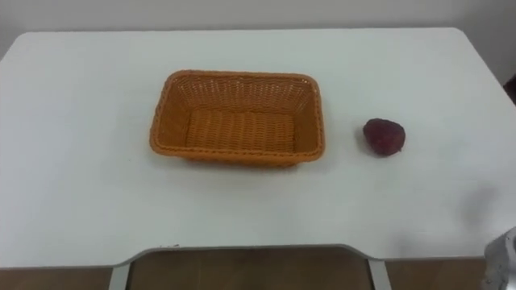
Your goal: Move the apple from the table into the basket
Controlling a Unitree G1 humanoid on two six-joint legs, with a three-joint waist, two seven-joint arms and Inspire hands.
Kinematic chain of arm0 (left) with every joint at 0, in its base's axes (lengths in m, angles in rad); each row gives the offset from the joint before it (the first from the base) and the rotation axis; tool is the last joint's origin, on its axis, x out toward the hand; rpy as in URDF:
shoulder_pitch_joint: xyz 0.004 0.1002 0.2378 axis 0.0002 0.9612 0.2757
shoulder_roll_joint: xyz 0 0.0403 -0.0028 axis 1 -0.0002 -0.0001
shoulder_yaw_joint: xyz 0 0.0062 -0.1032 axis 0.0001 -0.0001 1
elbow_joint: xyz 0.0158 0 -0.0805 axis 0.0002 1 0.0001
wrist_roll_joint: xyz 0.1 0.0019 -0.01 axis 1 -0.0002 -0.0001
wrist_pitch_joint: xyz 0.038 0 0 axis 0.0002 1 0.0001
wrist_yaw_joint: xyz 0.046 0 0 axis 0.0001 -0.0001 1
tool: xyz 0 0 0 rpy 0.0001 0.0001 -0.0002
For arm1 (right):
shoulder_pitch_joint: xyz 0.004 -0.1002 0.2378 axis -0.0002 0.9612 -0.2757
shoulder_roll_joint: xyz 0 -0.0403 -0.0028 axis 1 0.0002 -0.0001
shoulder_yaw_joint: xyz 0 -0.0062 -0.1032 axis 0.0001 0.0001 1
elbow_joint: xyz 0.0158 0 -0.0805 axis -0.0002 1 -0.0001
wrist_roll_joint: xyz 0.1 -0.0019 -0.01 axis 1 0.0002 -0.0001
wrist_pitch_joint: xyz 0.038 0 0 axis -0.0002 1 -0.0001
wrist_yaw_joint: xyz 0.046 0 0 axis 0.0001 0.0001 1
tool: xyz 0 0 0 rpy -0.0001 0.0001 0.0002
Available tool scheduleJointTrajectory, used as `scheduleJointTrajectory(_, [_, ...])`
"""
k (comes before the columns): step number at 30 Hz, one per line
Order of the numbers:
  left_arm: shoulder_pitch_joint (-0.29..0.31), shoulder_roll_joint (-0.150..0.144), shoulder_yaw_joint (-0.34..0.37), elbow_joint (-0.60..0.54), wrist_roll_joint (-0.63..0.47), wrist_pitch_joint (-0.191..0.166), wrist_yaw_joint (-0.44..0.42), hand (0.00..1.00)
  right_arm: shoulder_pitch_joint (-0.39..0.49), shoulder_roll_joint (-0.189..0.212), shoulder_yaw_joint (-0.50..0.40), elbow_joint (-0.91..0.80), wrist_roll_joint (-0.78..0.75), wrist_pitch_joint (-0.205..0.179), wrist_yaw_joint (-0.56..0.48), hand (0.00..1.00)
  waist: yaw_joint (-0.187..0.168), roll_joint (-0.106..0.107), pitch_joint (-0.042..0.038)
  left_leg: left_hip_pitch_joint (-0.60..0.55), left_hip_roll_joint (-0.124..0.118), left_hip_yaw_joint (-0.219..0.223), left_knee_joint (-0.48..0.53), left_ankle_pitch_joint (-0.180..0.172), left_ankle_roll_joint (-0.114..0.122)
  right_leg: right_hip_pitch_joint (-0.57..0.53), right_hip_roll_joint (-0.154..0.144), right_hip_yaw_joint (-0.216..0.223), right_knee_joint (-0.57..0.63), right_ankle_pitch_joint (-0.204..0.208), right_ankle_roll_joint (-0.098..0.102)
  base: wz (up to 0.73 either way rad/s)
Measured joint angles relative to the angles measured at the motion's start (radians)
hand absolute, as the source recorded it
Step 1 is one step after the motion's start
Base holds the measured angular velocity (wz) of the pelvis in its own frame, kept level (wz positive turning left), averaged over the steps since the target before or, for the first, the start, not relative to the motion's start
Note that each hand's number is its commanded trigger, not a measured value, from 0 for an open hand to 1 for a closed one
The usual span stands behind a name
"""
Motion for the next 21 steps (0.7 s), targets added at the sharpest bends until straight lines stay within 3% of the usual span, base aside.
scheduleJointTrajectory(4, [0.001,0.0,-0.025,0.0,0.0,-0.001,0.0,0.0,0.006,0.0,0.112,-0.022,-0.028,0.0,0.093,0.0,0.006,0.0,0.0002,0.003,0.0,0.0,-0.001,0.0,0.0,0.006,0.0,0.0,-0.008,0.001,-0.001,0.0])
scheduleJointTrajectory(10, [0.005,0.0,-0.025,-0.01,0.002,0.0,-0.028,0.0,0.005,0.0,0.137,-0.038,-0.027,0.006,0.224,0.0,0.005,0.0,-0.0003,0.013,0.0,-0.002,-0.003,0.0,0.0,0.02,0.0,-0.003,-0.015,0.003,0.0,0.0])
scheduleJointTrajectory(17, [-0.004,0.001,-0.042,-0.015,0.0,0.0,-0.056,0.0,-0.003,-0.009,0.239,-0.041,-0.028,0.008,0.364,0.0,0.009,0.006,-0.0024,0.011,0.001,-0.011,-0.002,0.001,-0.001,0.021,-0.002,-0.012,-0.014,0.005,-0.002,0.02])
scheduleJointTrajectory(21, [-0.006,0.004,-0.049,-0.013,-0.001,-0.005,-0.069,0.0,-0.007,-0.013,0.268,-0.037,-0.028,0.008,0.439,0.0,0.027,-0.002,0.0036,0.017,0.001,-0.014,-0.002,0.003,-0.001,0.03,-0.002,-0.021,-0.015,0.005,-0.002,0.05])
